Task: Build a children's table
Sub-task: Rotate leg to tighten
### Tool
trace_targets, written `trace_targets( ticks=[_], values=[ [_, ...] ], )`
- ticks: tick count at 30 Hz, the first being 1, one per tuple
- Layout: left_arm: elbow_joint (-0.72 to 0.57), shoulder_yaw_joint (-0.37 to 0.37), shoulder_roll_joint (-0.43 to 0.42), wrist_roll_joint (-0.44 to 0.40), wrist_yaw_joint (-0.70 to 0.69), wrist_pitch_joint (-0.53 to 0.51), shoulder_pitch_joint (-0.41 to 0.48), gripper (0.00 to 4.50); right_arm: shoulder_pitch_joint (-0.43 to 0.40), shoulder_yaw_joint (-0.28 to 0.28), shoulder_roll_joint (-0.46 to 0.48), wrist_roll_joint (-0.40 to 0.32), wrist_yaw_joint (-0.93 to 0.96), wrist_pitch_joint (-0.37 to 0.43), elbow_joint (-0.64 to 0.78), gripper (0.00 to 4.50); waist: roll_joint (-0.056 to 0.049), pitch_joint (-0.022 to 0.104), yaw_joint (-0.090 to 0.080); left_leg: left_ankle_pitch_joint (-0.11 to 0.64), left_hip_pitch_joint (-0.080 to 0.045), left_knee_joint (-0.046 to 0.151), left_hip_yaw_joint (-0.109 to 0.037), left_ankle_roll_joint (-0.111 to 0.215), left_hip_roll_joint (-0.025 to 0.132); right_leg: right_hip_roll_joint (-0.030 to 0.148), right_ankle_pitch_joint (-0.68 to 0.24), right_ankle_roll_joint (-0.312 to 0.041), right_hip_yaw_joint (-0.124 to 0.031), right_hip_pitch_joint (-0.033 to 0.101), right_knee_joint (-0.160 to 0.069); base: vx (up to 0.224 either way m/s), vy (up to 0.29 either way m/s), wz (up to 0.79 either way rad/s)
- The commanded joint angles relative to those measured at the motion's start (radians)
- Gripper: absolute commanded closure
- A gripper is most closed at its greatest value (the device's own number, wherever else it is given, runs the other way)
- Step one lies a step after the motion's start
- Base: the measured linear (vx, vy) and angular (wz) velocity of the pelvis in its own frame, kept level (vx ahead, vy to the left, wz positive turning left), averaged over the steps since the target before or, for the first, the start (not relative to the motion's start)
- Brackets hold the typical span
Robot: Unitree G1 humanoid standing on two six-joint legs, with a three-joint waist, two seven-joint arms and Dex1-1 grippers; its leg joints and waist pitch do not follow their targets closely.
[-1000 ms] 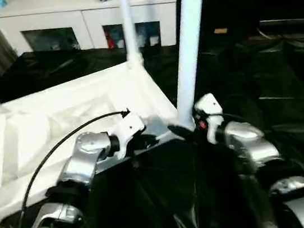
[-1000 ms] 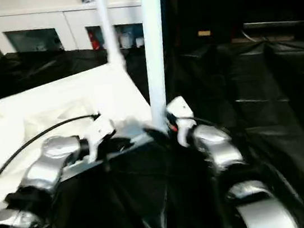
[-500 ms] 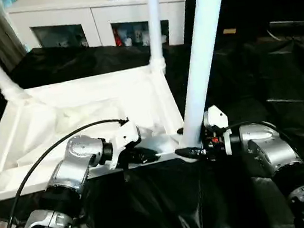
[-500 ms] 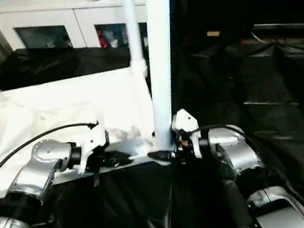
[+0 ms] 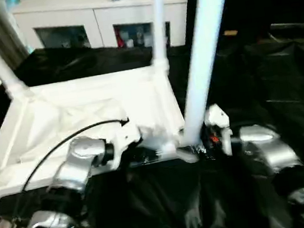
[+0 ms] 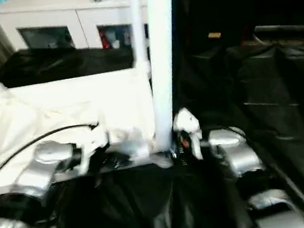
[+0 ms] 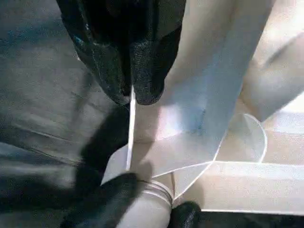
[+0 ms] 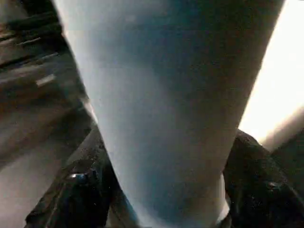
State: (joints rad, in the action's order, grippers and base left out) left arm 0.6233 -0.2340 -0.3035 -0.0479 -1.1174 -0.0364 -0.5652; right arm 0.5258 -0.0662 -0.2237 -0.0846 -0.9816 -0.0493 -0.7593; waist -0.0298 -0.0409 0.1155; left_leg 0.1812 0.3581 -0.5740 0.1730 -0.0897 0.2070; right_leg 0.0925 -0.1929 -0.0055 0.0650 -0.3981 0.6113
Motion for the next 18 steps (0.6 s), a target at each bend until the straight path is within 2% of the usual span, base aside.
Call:
trace_targets(
  ticks=[1,2,3,4,5,8,14,15,16,17,18],
  values=[
    [0.014,0.024,0.08,-0.006,0.177,-0.007,-0.063,4.5,0.009,-0.053,0.092,0.056,0.147,0.01,-0.083,1.87,0.01,0.046,-0.002,0.29,-0.005,0.078,-0.004,0.006,0.018,0.056,-0.374,-0.18,-0.036,0.043,-0.091,0.0,0.0,0.0],
    [0.023,0.027,0.091,-0.011,0.208,-0.009,-0.071,4.5,0.019,-0.044,0.105,0.061,0.198,0.01,-0.104,1.87,0.009,0.044,-0.008,0.312,-0.009,0.079,-0.005,-0.001,0.018,0.057,-0.419,-0.165,-0.037,0.038,-0.097,0.0,0.0,0.0],
    [0.023,0.027,0.091,-0.011,0.208,-0.009,-0.071,4.5,0.019,-0.044,0.105,0.061,0.198,0.01,-0.104,1.87,0.009,0.045,-0.008,0.317,-0.01,0.079,-0.007,-0.003,0.017,0.057,-0.436,-0.157,-0.036,0.038,-0.099,0.0,0.0,0.0],
    [0.038,0.035,0.115,-0.015,0.261,-0.022,-0.088,4.5,0.036,-0.018,0.135,0.054,0.287,0.022,-0.134,1.87,0.014,0.047,-0.009,0.312,-0.01,0.079,-0.007,-0.001,0.018,0.058,-0.437,-0.148,-0.037,0.039,-0.1,0.0,0.0,0.0],
    [0.052,0.042,0.148,-0.023,0.325,-0.04,-0.107,4.5,0.055,0.014,0.178,0.04,0.397,0.044,-0.16,1.87,0.01,0.046,-0.01,0.3,-0.009,0.079,-0.006,0.0,0.017,0.056,-0.422,-0.149,-0.039,0.036,-0.1,0.0,0.0,0.0],
    [0.071,0.045,0.177,-0.043,0.392,-0.042,-0.122,4.5,0.075,0.035,0.221,0.043,0.492,0.049,-0.192,1.87,0.011,0.049,-0.012,0.279,-0.007,0.078,-0.004,0.002,0.017,0.054,-0.378,-0.152,-0.04,0.035,-0.097,0.0,0.0,0.0],
    [0.083,0.034,0.2,-0.055,0.415,-0.027,-0.128,4.5,0.088,0.017,0.265,0.061,0.508,0.001,-0.211,1.87,0.009,0.055,-0.009,0.224,-0.002,0.072,0.0,0.03,0.015,0.05,-0.232,-0.184,-0.038,0.042,-0.084,0.0,0.0,0.0],
    [0.079,0.031,0.199,-0.051,0.4,-0.017,-0.123,4.5,0.088,0.015,0.265,0.058,0.489,-0.009,-0.211,1.53,0.009,0.056,-0.009,0.221,-0.002,0.071,0.0,0.032,0.016,0.051,-0.226,-0.187,-0.038,0.042,-0.083,0.0,0.0,0.0],
    [0.073,0.028,0.196,-0.047,0.38,-0.008,-0.117,4.5,0.087,0.015,0.262,0.053,0.47,-0.011,-0.207,1.53,0.009,0.057,-0.009,0.211,0.001,0.071,0.0,0.036,0.015,0.05,-0.21,-0.19,-0.038,0.045,-0.081,0.0,0.0,0.0],
    [0.057,0.019,0.186,-0.037,0.334,0.009,-0.102,4.5,0.087,0.025,0.253,0.031,0.422,-0.007,-0.199,1.18,0.009,0.057,-0.008,0.203,0.002,0.07,0.0,0.042,0.015,0.049,-0.194,-0.194,-0.037,0.045,-0.079,0.0,0.0,0.0],
    [0.048,0.016,0.179,-0.033,0.312,0.017,-0.094,4.5,0.087,0.031,0.247,0.019,0.398,-0.001,-0.193,1.18,0.008,0.058,-0.008,0.201,0.002,0.069,0.0,0.046,0.015,0.05,-0.182,-0.198,-0.037,0.046,-0.078,0.0,0.0,0.0]
  ],
)
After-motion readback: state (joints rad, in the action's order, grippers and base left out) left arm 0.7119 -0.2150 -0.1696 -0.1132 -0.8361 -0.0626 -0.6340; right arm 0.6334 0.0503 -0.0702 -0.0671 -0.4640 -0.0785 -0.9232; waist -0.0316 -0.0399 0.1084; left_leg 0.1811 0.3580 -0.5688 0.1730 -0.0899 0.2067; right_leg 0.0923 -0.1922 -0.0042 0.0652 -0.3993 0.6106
